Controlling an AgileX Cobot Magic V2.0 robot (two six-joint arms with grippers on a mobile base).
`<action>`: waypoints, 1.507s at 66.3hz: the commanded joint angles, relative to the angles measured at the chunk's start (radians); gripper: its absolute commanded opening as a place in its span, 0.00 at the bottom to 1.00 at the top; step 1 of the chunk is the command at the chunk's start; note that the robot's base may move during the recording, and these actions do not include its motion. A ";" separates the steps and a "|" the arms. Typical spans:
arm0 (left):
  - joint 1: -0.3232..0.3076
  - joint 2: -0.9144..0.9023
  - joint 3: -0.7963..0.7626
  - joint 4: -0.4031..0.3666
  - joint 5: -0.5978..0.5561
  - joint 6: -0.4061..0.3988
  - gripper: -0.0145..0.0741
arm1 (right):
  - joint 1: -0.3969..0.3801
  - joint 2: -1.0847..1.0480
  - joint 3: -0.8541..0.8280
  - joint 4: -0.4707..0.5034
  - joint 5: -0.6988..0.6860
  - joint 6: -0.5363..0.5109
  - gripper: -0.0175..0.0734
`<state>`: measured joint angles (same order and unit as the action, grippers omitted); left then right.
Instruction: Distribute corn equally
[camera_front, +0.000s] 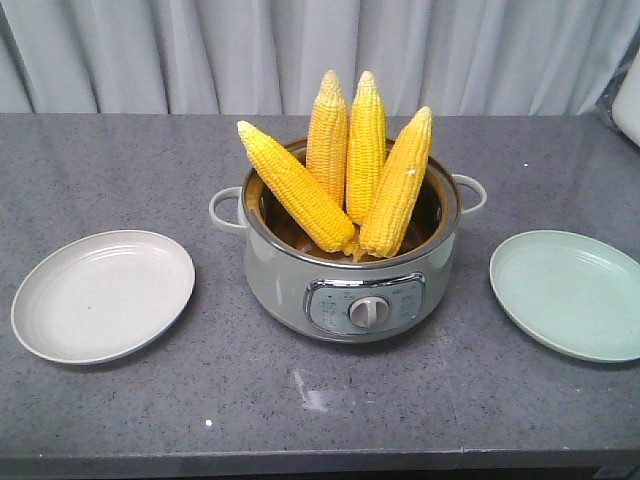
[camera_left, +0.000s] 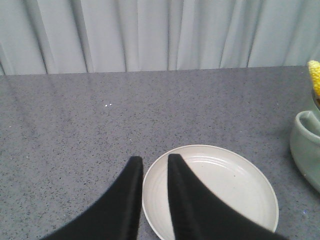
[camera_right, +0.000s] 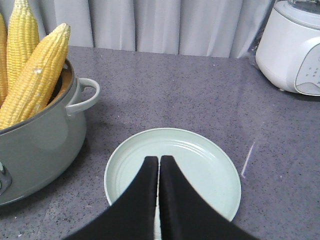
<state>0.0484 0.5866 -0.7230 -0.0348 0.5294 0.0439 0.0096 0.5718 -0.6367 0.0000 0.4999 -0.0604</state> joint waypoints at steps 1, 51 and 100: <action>0.000 0.019 -0.032 -0.008 -0.075 -0.006 0.54 | -0.005 0.008 -0.033 0.000 -0.062 -0.014 0.25; -0.204 0.247 -0.187 -0.397 0.100 0.438 0.84 | -0.004 0.315 -0.329 0.158 0.161 -0.120 0.88; -0.282 0.294 -0.187 -0.633 0.097 0.652 0.83 | 0.015 0.934 -0.809 0.668 0.279 -0.580 0.81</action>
<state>-0.2268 0.8862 -0.8773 -0.6238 0.6866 0.6905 0.0110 1.4887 -1.3688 0.6397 0.8080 -0.6282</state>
